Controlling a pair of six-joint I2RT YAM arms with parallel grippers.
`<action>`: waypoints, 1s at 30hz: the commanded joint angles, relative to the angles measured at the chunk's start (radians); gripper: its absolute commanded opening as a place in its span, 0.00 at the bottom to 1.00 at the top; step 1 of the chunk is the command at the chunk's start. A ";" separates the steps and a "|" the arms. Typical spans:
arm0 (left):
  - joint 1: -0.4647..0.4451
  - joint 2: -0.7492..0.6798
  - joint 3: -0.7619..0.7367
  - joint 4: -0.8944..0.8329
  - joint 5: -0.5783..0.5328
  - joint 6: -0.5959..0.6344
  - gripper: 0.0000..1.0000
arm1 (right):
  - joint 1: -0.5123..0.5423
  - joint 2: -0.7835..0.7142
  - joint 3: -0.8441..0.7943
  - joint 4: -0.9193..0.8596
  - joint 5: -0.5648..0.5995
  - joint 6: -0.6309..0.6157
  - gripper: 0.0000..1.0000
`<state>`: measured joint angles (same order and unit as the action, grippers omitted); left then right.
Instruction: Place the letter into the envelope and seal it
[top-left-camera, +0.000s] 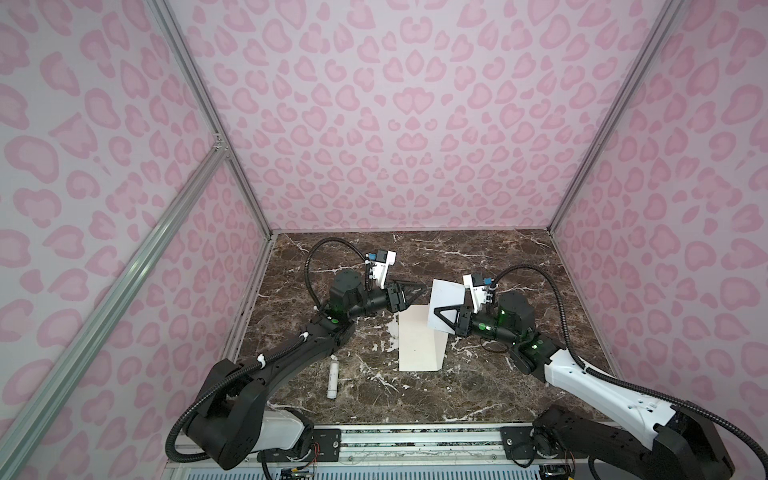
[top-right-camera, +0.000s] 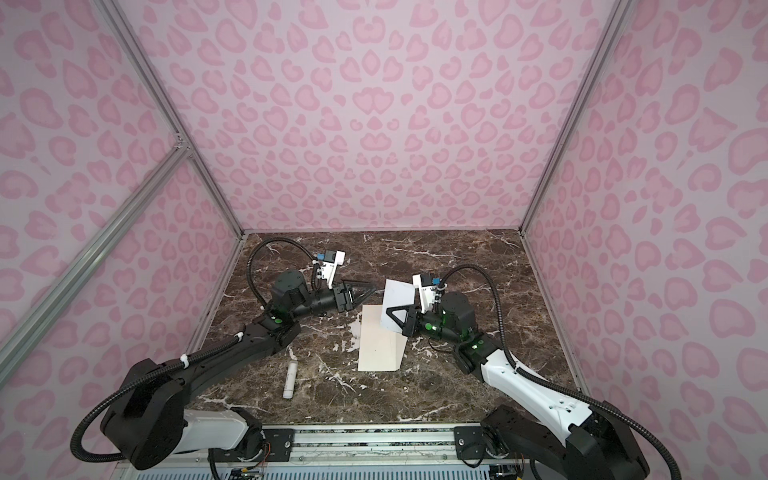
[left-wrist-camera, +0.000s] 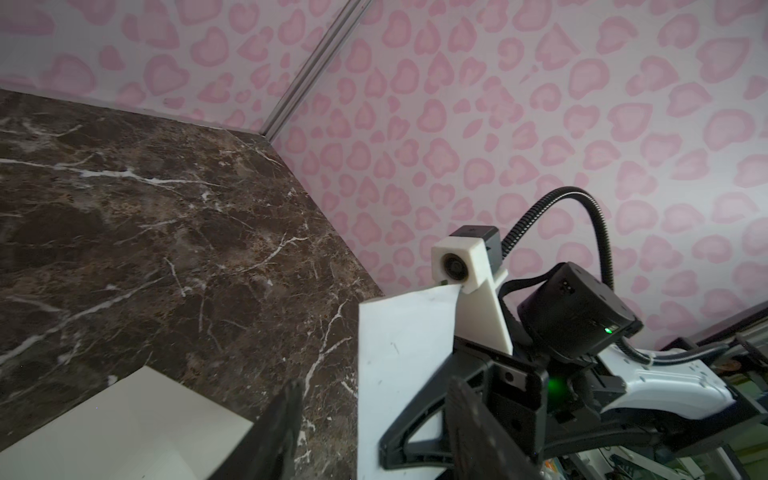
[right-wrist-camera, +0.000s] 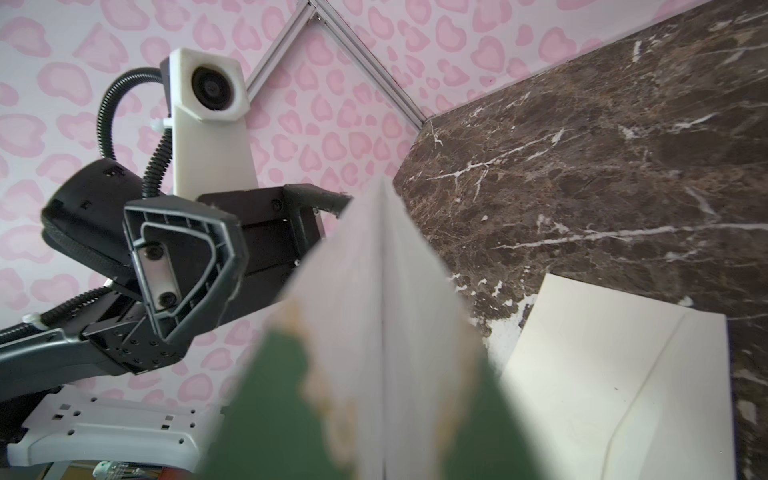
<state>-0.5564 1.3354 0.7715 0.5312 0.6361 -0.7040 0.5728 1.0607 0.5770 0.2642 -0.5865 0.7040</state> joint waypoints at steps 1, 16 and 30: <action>0.003 -0.026 0.009 -0.169 -0.086 0.105 0.58 | -0.001 -0.004 0.001 -0.091 0.068 -0.072 0.00; 0.000 -0.023 0.097 -0.624 -0.316 0.201 0.53 | 0.165 0.069 0.001 -0.213 0.369 -0.148 0.00; -0.045 0.204 0.169 -0.745 -0.341 0.208 0.37 | 0.177 0.173 0.029 -0.276 0.511 -0.171 0.00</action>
<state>-0.5941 1.5166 0.9253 -0.1955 0.3134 -0.5041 0.7555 1.2121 0.5900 0.0048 -0.1154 0.5533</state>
